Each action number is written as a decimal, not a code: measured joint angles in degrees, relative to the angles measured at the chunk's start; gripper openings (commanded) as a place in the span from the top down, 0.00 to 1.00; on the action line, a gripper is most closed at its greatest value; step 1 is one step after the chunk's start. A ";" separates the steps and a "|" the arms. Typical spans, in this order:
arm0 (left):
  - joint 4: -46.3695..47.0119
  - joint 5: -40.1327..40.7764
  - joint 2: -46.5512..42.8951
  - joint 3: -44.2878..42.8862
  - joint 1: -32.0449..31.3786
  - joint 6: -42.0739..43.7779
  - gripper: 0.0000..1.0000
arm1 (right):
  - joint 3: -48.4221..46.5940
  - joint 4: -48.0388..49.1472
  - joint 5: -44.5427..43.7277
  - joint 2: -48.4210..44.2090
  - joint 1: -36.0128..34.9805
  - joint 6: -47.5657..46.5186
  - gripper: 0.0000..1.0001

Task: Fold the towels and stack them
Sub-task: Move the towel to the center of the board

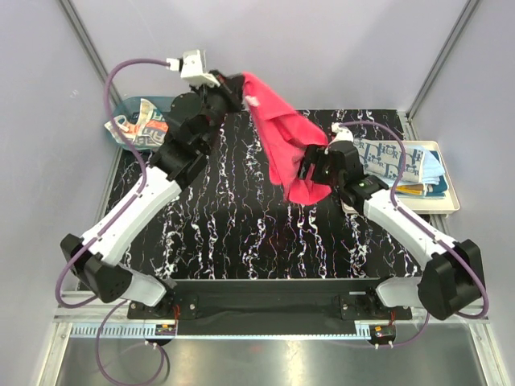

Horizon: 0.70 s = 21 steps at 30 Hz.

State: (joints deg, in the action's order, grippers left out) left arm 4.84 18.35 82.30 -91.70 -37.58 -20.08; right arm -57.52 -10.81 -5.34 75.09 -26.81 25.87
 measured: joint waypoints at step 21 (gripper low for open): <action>-6.45 -17.14 25.22 14.32 24.57 -22.53 0.41 | 2.03 -2.86 -1.97 17.40 0.28 3.78 0.19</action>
State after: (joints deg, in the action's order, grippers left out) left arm -1.61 1.21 107.53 -77.38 -13.02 -42.61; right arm -55.48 -13.67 -7.31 92.49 -26.52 29.65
